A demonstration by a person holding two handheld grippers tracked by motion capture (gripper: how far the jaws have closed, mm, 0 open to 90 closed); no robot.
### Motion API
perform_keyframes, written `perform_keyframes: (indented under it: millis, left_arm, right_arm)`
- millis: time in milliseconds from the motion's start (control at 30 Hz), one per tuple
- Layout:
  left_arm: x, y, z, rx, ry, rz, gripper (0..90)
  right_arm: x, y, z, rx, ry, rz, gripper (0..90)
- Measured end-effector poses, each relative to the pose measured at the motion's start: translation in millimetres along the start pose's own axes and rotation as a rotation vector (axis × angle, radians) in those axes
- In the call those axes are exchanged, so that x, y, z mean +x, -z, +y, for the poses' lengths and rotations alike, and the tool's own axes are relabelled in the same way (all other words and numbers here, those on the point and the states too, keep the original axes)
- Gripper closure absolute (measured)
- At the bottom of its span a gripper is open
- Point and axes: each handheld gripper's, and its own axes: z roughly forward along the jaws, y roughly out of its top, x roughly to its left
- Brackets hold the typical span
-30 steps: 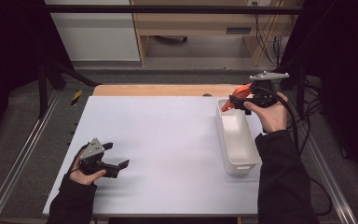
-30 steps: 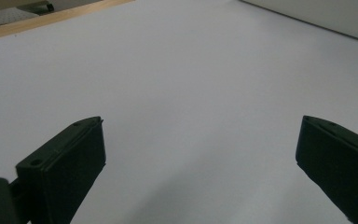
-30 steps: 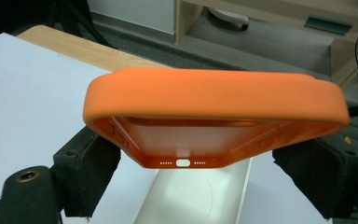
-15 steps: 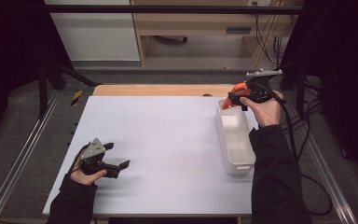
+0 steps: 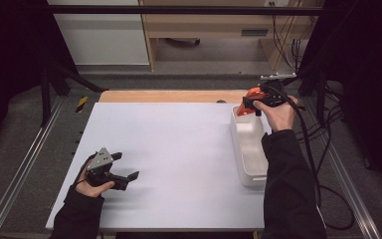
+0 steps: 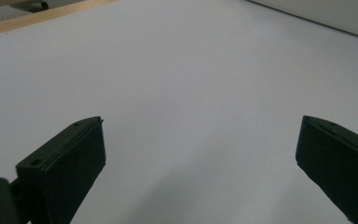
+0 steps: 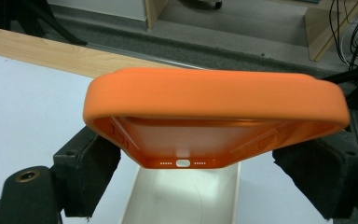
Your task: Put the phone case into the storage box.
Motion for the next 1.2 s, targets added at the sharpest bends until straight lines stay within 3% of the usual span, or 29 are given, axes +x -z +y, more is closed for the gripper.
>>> perform_keyframes:
  millis: [767,1200]
  left_arm:
    - [-0.8,-2.5,-0.7,0.009,-0.005,-0.009,1.1]
    - [-1.0,-3.3,-1.0,0.012,-0.006,-0.011,1.1]
  right_arm:
    - [0.6,-32.0,-4.4,0.042,-0.067,-0.057,15.5]
    - [2.3,-52.4,-9.3,0.116,-0.075,-0.084,15.3]
